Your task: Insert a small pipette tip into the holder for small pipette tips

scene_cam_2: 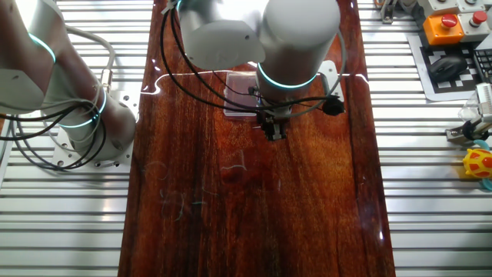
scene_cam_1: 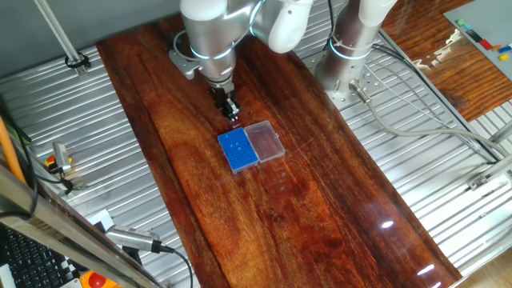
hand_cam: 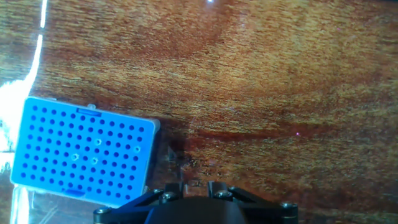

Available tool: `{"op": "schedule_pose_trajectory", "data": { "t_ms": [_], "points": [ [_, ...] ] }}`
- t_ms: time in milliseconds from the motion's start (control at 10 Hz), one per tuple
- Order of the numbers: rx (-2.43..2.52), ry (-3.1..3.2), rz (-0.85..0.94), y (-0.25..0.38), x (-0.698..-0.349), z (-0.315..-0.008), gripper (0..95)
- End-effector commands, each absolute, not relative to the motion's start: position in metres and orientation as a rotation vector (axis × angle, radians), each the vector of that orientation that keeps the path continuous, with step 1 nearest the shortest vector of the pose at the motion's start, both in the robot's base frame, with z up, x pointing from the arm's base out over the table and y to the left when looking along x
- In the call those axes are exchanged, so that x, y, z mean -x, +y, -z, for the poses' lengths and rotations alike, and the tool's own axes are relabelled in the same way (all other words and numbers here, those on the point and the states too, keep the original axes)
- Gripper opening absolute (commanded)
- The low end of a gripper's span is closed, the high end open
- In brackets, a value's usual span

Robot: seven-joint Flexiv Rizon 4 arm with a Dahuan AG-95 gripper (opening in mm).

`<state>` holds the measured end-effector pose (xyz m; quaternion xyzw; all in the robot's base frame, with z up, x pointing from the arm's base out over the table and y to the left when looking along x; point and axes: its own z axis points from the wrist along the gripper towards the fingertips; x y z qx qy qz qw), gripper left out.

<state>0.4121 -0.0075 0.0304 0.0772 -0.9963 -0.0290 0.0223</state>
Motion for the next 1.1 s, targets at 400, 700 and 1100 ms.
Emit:
{"op": "schedule_pose_trajectory", "data": {
  "t_ms": [400,700,1100],
  "points": [
    [-0.206,-3.092,0.09,0.002,-0.408,-0.023,19.0],
    [-0.193,-3.103,0.088,0.008,-0.405,-0.018,19.0],
    [-0.187,-3.11,0.086,0.011,-0.407,-0.015,19.0]
  ]
}}
